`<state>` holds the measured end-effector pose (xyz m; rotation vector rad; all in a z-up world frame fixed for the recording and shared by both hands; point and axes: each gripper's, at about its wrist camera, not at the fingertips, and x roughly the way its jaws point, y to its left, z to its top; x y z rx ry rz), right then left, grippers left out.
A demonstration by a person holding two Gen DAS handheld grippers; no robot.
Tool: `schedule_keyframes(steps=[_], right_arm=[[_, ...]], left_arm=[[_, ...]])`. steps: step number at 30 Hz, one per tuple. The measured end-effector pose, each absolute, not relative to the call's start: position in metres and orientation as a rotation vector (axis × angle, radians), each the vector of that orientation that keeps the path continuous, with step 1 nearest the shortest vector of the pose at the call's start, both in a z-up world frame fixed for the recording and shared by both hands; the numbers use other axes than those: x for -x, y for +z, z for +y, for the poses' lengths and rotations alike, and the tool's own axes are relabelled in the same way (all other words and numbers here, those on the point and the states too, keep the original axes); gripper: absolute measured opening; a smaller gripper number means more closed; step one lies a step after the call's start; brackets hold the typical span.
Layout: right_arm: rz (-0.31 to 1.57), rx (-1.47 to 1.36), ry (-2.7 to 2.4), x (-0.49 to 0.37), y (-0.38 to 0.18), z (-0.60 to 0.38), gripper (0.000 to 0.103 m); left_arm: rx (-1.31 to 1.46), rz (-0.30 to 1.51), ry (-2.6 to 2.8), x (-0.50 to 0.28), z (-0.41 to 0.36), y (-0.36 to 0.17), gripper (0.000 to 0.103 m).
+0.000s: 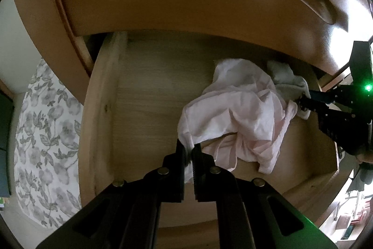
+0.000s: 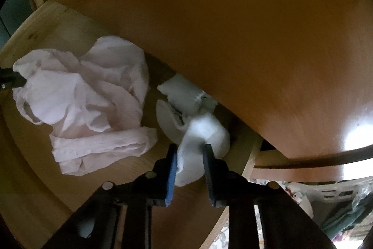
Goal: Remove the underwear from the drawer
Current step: 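Grasp the white sock with the right tool while the left tool holds the pink cloth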
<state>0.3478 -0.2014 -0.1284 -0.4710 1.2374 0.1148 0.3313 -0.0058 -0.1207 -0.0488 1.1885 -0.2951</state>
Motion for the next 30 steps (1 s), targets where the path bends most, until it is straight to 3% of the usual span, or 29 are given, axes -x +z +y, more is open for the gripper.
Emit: schedule_keyframes(steps=[3,6,9,12,16,21,30], right_arm=[[1.237,0.463,0.097,-0.347,-0.128,-0.207,0.008],[1.235,0.458,0.093,-0.347,-0.13,-0.212,0.008],[1.238,0.455,0.089,-0.342,-0.126,-0.217,0.006],[1.238,0.453,0.088,-0.339,-0.124,-0.218,0.005],[1.238,0.455,0.09,-0.333,-0.121,-0.219,0.005],[1.234,0.453,0.095,-0.325,-0.119,-0.218,0.004],[1.216,0.445,0.085,-0.305,-0.102,-0.225,0.004]], left_arm=[[0.054,1.198,-0.307,-0.332,-0.006,-0.122,0.006],[0.062,1.212,-0.32,-0.333,-0.006,-0.124,0.009],[0.069,1.225,-0.336,-0.334,-0.007,-0.124,0.031],[0.082,1.255,-0.347,-0.338,-0.008,-0.126,0.04],[0.058,1.314,-0.304,-0.342,-0.011,-0.134,0.04],[-0.004,1.324,-0.26,-0.343,-0.018,-0.138,0.009],[-0.045,1.272,-0.257,-0.339,-0.026,-0.135,0.006]])
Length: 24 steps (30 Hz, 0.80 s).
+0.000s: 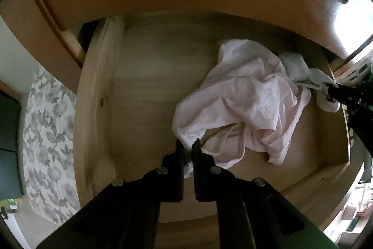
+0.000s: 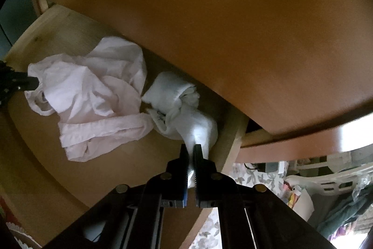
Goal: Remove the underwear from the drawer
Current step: 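Grasp the white sock with the right tool while the left tool holds the pink cloth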
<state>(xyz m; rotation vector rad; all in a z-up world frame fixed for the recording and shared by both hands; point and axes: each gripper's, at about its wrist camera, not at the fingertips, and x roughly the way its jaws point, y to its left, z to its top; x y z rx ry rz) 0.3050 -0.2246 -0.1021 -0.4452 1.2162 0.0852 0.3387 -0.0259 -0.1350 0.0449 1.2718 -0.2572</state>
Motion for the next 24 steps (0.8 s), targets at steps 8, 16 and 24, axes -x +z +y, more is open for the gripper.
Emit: schedule_keyframes(steps=[8,16,24], right_arm=[[1.123,0.442,0.079,-0.279,-0.07,-0.216,0.004],[1.046,0.46,0.084,-0.251,-0.038,-0.208,0.0],[1.079,0.284,0.172,-0.253,-0.035,-0.22,0.002]], left_arm=[[-0.029,1.137,-0.265,-0.324,-0.028,-0.117,0.005],[-0.005,1.101,-0.294,-0.302,-0.028,-0.091,0.004],[0.016,1.067,-0.324,-0.289,-0.024,-0.064,0.004]])
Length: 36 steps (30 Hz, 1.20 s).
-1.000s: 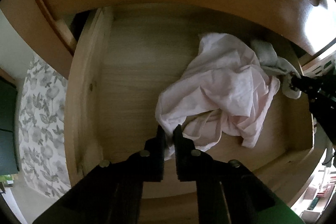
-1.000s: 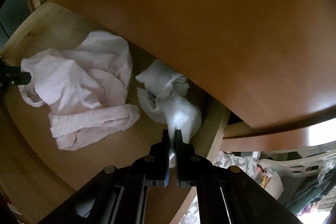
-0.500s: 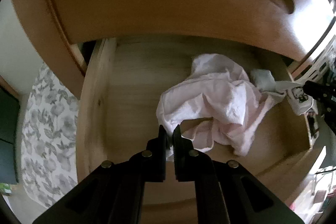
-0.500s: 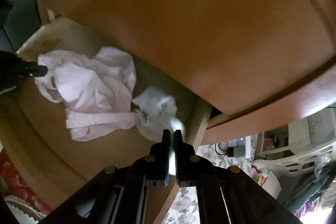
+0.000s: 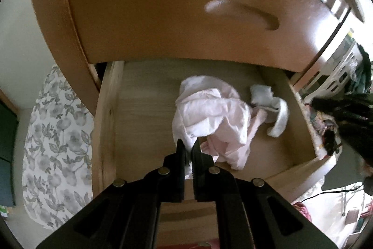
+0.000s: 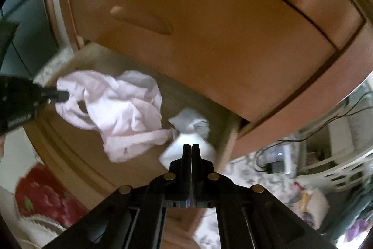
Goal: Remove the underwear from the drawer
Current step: 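Grasp the white sock with the right tool while the left tool holds the pink cloth, then lift the pink cloth and white sock up out of the drawer with both tools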
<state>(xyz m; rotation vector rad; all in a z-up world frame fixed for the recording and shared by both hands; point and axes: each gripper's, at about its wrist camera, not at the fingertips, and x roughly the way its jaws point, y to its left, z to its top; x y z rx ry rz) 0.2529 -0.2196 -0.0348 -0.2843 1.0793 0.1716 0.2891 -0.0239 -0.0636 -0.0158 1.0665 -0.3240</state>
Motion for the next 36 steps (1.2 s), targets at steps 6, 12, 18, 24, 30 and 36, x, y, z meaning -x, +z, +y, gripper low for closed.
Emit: schedule_keyframes(steps=[6,12,18,24,30,36], right_arm=[[1.189,0.213,0.198,-0.286,-0.066,-0.225,0.037],[1.274,0.322,0.143,-0.313,-0.104,-0.217,0.055],[1.309,0.386,0.096,-0.326,-0.128,-0.213,0.035],[1.297,0.393,0.074,-0.326,-0.124,-0.216,0.013],[1.215,0.357,0.081,-0.309,-0.093,-0.222,0.013],[1.115,0.305,0.127,-0.277,-0.046,-0.226,0.013]], left_arm=[[0.059,1.02,-0.367,-0.275,-0.01,-0.057,0.004],[0.078,1.031,-0.399,-0.273,-0.007,-0.067,0.004],[0.102,1.048,-0.399,-0.278,-0.002,-0.079,0.004],[0.112,1.07,-0.379,-0.28,0.004,-0.086,0.004],[0.141,1.069,-0.363,-0.279,0.006,-0.08,0.004],[0.131,1.024,-0.358,-0.27,0.002,-0.058,0.004]])
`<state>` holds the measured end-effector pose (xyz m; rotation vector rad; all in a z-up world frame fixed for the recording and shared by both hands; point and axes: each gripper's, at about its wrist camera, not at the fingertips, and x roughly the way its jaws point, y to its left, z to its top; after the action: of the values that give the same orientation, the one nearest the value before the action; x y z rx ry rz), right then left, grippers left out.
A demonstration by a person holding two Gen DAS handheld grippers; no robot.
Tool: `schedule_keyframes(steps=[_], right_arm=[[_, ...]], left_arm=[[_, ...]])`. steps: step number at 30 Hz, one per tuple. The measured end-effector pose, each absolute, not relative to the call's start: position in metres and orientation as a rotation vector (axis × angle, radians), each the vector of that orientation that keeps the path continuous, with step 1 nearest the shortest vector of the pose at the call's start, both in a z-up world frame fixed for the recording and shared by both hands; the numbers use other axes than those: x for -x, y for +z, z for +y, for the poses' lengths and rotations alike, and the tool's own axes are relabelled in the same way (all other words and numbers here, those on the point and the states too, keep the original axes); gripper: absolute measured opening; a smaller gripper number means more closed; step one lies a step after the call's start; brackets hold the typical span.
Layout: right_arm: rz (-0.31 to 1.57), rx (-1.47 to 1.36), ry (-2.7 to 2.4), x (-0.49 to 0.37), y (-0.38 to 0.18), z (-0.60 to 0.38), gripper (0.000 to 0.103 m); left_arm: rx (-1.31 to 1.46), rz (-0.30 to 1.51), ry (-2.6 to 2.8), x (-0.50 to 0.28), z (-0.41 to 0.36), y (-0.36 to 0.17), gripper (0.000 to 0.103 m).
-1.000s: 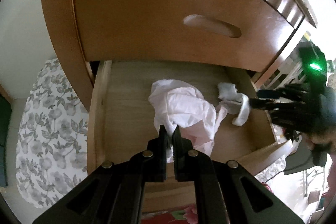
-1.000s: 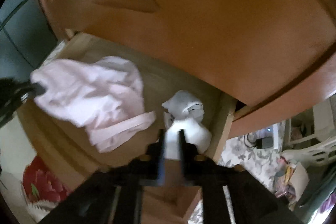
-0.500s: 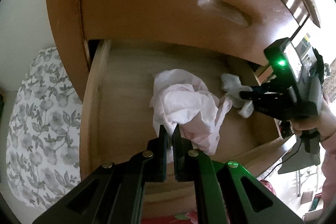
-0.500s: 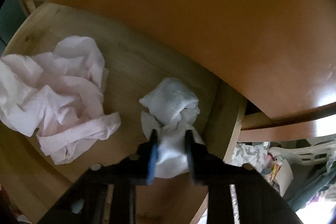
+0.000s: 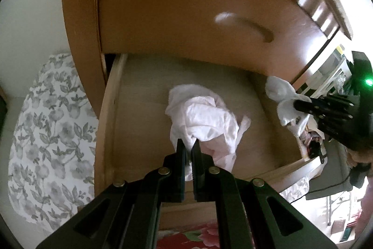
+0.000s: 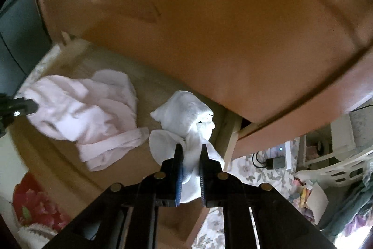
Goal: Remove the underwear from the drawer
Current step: 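Lift the pink cloth and white sock up out of the drawer with both tools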
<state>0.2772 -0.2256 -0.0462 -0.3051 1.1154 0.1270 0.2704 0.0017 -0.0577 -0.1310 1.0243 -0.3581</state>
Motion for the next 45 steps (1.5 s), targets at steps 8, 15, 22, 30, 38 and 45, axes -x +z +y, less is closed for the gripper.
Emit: schedule_keyframes(steps=[8,15,22,30,38,45], right_arm=[[0.982,0.262,0.149,-0.225,0.016,-0.227,0.013],[0.856,0.226,0.164,-0.179,0.069,-0.227,0.013],[0.738,0.217,0.176,-0.128,0.123,-0.222,0.013],[0.61,0.204,0.176,-0.067,0.18,-0.218,0.013],[0.564,0.208,0.161,-0.022,0.206,-0.223,0.013],[0.527,0.227,0.168,0.017,0.224,-0.221,0.013]], left_arm=[[0.116,0.94,-0.331,-0.249,0.0,-0.009,0.004],[0.111,0.837,-0.306,-0.222,0.004,0.045,0.004],[0.077,0.689,-0.338,-0.176,-0.002,0.118,0.004],[0.03,0.533,-0.395,-0.107,-0.02,0.191,0.004],[-0.002,0.466,-0.465,-0.042,-0.034,0.233,0.004],[-0.012,0.429,-0.506,-0.001,-0.032,0.25,0.004]])
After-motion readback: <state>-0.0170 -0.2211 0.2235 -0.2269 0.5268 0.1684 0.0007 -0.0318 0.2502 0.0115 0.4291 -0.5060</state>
